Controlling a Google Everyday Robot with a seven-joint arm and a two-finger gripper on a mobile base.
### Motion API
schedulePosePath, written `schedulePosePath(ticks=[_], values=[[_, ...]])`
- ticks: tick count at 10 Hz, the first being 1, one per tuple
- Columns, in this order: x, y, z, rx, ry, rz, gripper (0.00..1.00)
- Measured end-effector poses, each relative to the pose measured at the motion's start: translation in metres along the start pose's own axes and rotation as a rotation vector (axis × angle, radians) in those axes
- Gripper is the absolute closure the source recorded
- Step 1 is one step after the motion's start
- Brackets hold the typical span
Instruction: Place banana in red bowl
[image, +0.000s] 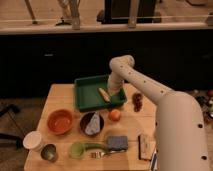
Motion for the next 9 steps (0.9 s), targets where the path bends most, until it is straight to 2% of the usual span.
schedulePosePath(ticks=[1,3,6,9], values=[[0.001,-0.001,-0.001,0.002,-0.002,0.062,0.20],[0.003,-0.005,0.001,0.018,-0.020,0.259,0.20],[0.001,-0.013,0.009,0.048,-0.047,0.427,0.20],[-0.001,-0.025,0.017,0.063,-0.066,0.502,0.20]])
